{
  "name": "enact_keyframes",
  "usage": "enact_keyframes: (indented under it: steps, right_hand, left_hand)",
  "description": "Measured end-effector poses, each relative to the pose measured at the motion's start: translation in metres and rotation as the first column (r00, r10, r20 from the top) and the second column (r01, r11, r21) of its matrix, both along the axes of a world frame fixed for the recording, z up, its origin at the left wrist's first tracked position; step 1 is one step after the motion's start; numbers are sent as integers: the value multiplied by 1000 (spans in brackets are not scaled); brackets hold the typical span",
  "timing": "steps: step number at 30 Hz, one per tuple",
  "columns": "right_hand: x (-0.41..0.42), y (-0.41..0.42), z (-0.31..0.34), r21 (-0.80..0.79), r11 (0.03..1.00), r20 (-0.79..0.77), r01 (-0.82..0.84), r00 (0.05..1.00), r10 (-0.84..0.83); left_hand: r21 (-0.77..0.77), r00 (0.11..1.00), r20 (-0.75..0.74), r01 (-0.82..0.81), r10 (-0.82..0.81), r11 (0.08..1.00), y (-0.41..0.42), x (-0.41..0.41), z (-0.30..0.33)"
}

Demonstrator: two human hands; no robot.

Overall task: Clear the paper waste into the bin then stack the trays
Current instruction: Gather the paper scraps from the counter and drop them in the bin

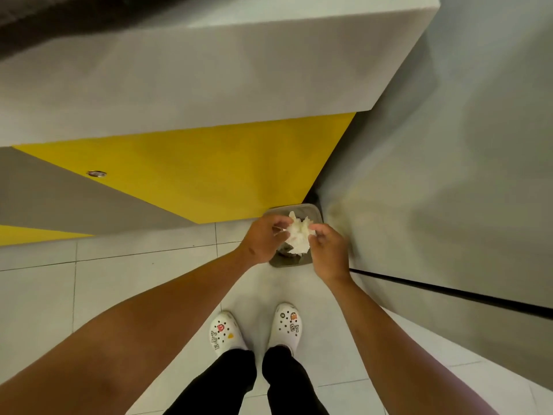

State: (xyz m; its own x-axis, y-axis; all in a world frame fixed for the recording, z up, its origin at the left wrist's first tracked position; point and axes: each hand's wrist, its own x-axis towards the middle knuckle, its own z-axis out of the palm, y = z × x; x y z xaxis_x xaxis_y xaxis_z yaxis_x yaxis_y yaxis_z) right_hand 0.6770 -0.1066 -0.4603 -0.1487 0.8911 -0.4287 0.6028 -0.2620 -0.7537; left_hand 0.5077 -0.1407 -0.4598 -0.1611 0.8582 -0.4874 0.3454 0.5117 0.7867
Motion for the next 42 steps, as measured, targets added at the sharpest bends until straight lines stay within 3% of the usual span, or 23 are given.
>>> enact_keyframes:
  steps: [4,12,23,34,38,42]
  right_hand:
    - [0,-2,4,-13,998,97,-62,993,63]
    - [6,-15,94,29,991,28,-133,991,132]
    - [4,-60,333,34,968,-122,-249,960,252]
    - [-56,-77,501,194,813,-24,-549,826,564]
    - [-89,-61,536,271,742,22,-614,774,633]
    - [-122,-38,560,317,689,60,-652,738,672]
  left_hand:
    - [8,997,19,-79,79,997,-7,-5,5]
    - [127,998,45,-52,46,991,-41,-28,71]
    - [260,995,-12,104,-104,960,-87,-45,304]
    - [401,919,-352,321,-179,858,-149,-141,492]
    - [395,882,-453,329,-130,858,-151,-186,531]
    - [391,890,-449,274,-78,878,-138,-223,548]
